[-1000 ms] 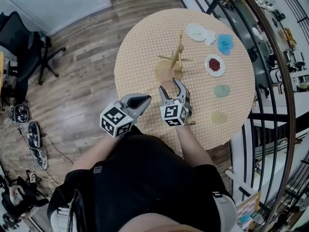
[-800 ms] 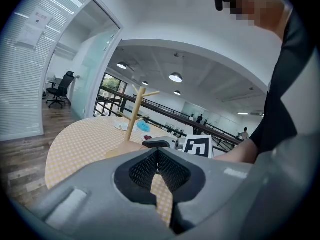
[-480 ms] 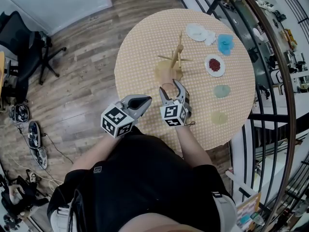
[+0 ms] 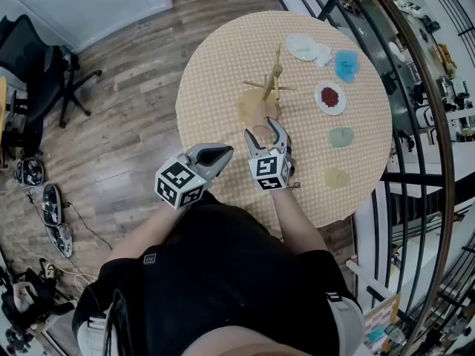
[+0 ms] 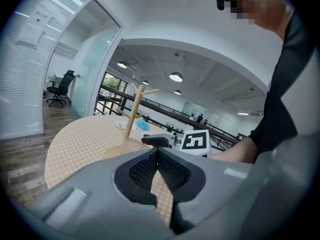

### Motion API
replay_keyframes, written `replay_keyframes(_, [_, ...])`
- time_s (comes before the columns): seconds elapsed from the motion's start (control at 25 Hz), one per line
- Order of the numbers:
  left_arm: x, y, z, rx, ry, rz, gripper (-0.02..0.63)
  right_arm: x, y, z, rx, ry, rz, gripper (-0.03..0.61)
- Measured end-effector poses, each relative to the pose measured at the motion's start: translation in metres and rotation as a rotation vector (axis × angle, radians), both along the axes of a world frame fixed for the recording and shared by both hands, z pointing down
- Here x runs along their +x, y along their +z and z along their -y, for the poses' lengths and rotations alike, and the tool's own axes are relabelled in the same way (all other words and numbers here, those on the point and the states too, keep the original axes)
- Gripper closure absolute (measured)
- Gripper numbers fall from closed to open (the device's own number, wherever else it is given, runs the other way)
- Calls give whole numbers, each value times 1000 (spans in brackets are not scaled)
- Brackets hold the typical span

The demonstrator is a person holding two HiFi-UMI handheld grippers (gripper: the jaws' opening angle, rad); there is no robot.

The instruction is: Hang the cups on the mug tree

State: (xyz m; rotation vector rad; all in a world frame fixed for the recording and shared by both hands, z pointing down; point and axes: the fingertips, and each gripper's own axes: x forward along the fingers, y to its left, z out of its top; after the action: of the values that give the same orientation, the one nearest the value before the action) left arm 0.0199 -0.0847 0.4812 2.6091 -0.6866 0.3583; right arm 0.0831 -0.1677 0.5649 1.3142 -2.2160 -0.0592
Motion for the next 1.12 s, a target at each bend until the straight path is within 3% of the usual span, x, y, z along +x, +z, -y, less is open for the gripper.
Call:
replay_keyframes(0.32, [-4, -1, -2, -2, -10, -6, 606, -1, -18, -13, 22, 5, 42, 290])
replay_keyframes(0.6, [-13, -9, -13, 39, -59, -11, 606, 14, -59, -63, 69, 3, 125, 290])
replay_keyframes(0.84, [-10, -17, -41, 83, -120, 9, 606, 3, -63, -126, -50, -124, 255, 351])
replay_keyframes(0.96, [5, -32, -69, 80, -24, -86, 606, -6, -73, -155, -83, -194, 292, 370])
replay_keyframes(1.12, [13, -61, -89, 95, 67, -220, 606, -16, -90, -180, -127, -252, 410, 447])
